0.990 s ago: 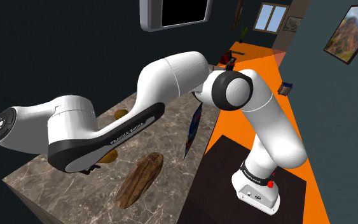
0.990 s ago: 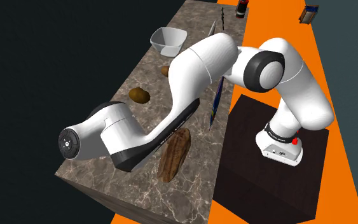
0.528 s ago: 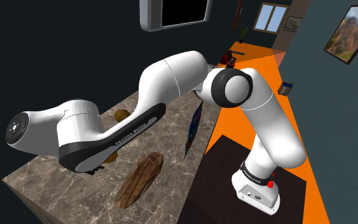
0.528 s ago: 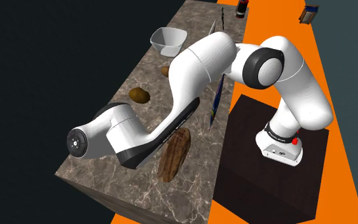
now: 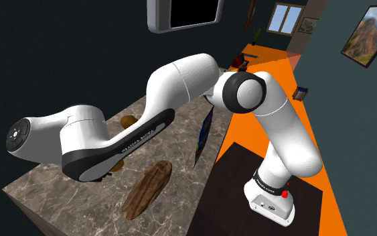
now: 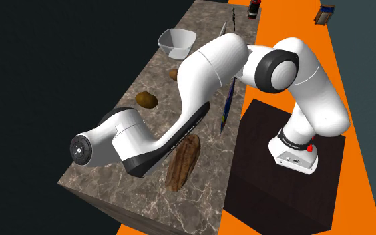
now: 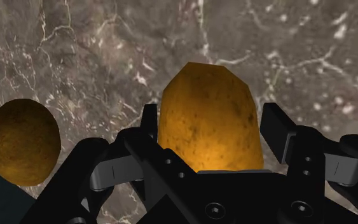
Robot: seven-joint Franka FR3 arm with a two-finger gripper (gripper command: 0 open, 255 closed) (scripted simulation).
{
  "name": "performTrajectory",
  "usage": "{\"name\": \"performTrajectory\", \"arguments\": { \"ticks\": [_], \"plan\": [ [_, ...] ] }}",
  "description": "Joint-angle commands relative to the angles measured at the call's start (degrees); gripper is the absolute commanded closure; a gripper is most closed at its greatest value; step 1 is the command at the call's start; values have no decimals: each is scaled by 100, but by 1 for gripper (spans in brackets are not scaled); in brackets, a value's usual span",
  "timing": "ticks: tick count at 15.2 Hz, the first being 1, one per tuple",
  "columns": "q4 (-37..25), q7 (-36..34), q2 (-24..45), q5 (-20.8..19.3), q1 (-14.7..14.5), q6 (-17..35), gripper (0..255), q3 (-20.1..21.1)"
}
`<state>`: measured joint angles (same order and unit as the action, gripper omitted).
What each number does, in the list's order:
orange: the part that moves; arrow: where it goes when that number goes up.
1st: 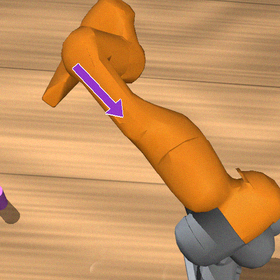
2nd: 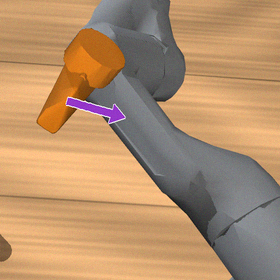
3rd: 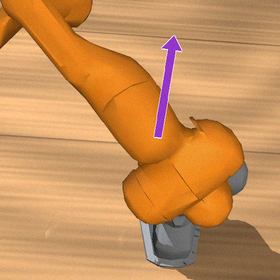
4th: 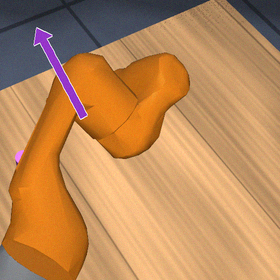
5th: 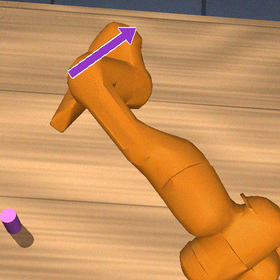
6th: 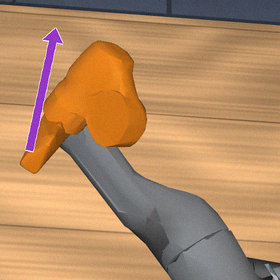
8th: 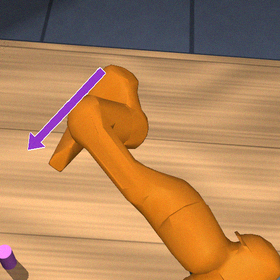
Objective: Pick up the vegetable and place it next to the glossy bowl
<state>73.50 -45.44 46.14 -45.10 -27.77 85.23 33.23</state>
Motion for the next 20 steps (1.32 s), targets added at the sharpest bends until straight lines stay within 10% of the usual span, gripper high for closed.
{"name": "performTrajectory", "arguments": {
  "ticks": [1, 20],
  "plan": [
    [0, 0, 5, 0, 0, 3, 255, -2],
    [-503, 386, -352, 130, -83, -697, 255, 84]
  ]
}}
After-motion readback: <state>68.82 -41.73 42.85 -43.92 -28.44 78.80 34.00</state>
